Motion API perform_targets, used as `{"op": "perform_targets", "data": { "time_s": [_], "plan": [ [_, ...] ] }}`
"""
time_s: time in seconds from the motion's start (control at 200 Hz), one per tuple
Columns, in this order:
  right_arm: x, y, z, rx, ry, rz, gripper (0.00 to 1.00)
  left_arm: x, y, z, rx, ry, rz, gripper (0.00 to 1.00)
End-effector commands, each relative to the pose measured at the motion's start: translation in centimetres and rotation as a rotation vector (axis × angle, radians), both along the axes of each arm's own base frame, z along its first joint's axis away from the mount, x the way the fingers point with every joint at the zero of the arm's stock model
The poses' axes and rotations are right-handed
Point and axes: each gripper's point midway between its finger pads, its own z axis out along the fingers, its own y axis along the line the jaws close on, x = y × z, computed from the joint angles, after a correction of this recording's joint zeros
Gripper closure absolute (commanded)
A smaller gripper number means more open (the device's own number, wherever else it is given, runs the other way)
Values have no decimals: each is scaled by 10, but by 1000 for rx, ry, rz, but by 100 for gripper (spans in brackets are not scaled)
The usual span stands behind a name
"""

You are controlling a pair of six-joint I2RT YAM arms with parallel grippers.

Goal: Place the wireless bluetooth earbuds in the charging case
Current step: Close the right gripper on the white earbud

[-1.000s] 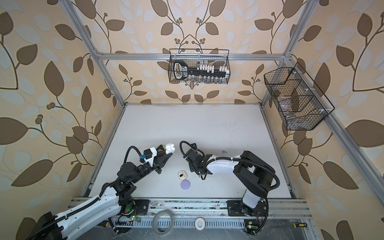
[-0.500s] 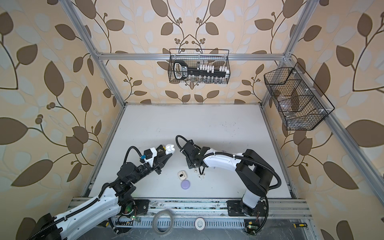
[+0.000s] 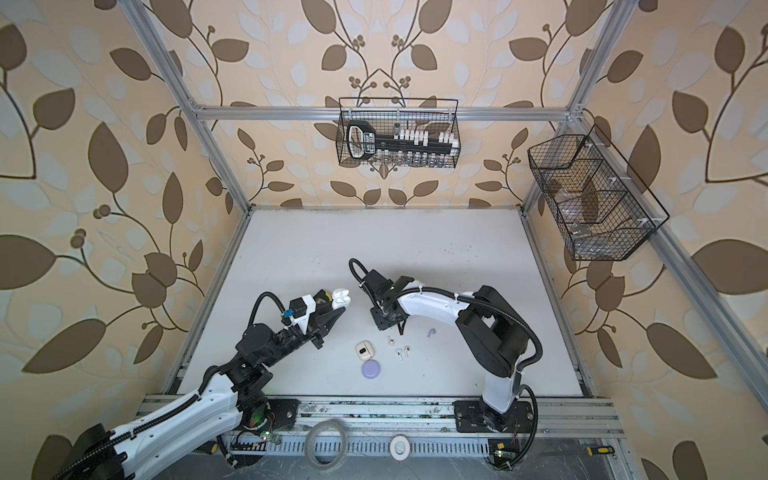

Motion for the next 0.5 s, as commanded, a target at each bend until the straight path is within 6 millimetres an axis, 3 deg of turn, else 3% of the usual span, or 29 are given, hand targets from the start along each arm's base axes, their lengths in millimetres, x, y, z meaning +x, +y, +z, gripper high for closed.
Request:
{"op": "perform_targets", "data": {
  "time_s": [0.0, 0.5],
  "plan": [
    [-10, 0, -10, -39, 34, 56, 57, -1, 3, 35, -58, -90, 10, 100],
    [-6, -9, -21, -68, 17, 39, 59, -4, 6, 39, -66, -101, 15, 100]
  ]
}}
